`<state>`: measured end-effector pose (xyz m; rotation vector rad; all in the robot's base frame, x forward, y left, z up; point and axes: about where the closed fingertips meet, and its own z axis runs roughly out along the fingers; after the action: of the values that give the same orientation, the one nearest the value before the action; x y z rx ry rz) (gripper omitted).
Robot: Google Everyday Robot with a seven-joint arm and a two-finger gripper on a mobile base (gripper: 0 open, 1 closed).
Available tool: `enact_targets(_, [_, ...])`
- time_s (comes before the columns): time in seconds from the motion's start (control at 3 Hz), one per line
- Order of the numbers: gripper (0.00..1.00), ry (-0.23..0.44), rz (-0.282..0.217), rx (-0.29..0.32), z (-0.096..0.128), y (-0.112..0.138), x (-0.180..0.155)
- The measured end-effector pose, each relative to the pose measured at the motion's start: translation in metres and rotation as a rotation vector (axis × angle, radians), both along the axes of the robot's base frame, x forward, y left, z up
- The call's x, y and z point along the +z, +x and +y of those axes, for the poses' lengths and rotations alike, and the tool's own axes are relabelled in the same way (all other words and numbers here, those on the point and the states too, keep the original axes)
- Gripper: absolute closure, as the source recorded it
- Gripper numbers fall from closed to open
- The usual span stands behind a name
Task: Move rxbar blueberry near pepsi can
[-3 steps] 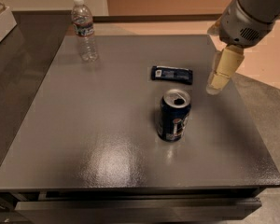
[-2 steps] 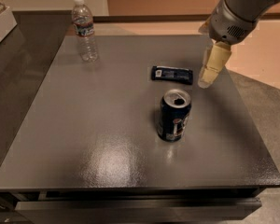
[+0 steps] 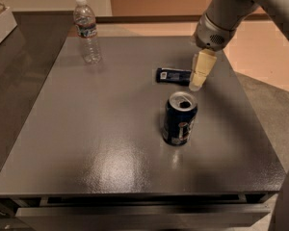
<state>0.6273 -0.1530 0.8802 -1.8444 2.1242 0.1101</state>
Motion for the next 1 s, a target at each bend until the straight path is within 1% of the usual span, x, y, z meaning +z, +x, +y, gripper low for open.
enact_targets(0.33, [0.00, -0.008, 0.043, -0.001, 0.007, 0.016, -0.023])
enact_targets(0.67, [0.00, -0.011, 0.078, 0.004, 0.014, 0.024, -0.041])
enact_targets(1.0, [0.00, -0.007, 0.099, 0.011, 0.020, 0.029, -0.051])
